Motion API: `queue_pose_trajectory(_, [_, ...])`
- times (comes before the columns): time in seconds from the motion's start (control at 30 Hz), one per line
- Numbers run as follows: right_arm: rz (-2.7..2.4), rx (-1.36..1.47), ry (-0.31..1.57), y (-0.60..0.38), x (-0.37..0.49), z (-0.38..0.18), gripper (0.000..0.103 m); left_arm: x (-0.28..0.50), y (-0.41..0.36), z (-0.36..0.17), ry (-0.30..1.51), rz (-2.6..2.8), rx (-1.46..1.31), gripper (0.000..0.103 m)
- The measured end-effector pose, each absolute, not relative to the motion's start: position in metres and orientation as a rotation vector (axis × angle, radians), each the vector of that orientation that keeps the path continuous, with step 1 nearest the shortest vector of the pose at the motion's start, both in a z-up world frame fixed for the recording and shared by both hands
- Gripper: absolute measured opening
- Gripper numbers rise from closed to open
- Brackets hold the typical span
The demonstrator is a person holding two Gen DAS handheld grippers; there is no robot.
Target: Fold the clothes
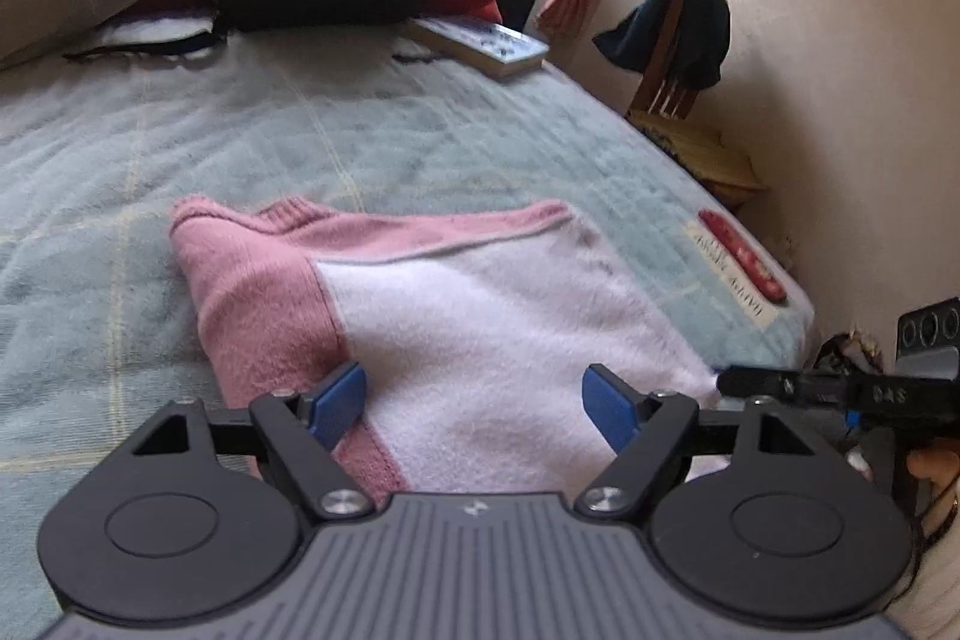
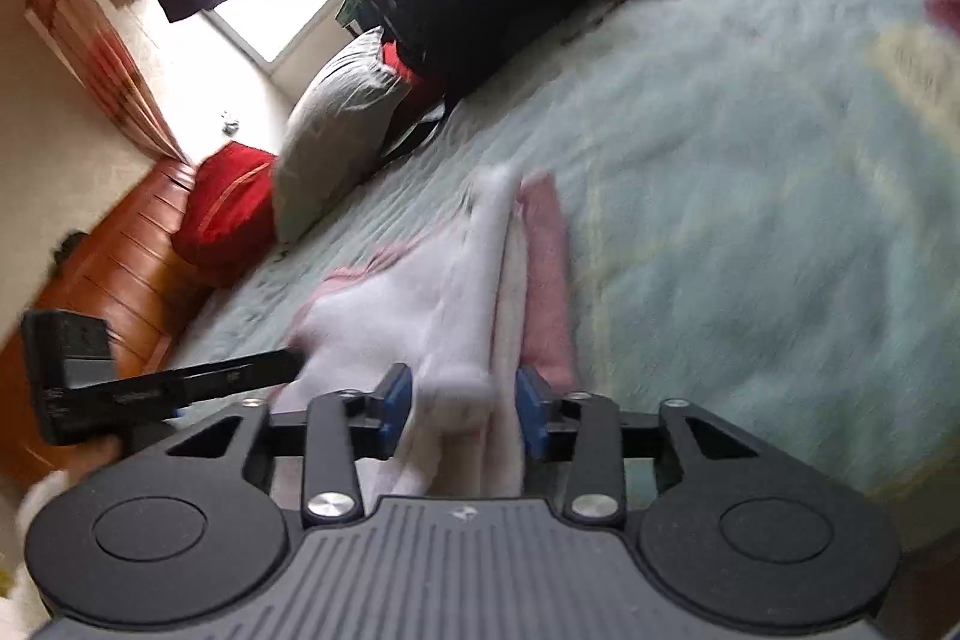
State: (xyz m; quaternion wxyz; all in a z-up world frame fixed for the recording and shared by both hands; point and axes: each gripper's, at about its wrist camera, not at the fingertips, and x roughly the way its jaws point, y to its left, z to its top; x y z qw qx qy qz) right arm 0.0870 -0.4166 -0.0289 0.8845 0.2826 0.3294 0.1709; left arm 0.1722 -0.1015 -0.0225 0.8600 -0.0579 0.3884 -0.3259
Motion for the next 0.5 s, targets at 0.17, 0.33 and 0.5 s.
queue_pose_trajectory(0.17, [0.389,0.425,0.666,-0.400,0.121,0.015,0.046,0.155,-0.074,-0.009,0.787,-0.632,-0.158,0.082])
queue_pose_trajectory(0.33, [0.472,0.171,0.694,-0.346,0.188,0.039,0.046,0.148,-0.045,-0.010,0.788,-0.541,-0.175,0.083])
queue_pose_trajectory(0.5, [0.531,-0.014,0.820,-0.294,0.263,0.025,0.045,0.151,-0.026,-0.014,0.798,-0.529,-0.211,0.083])
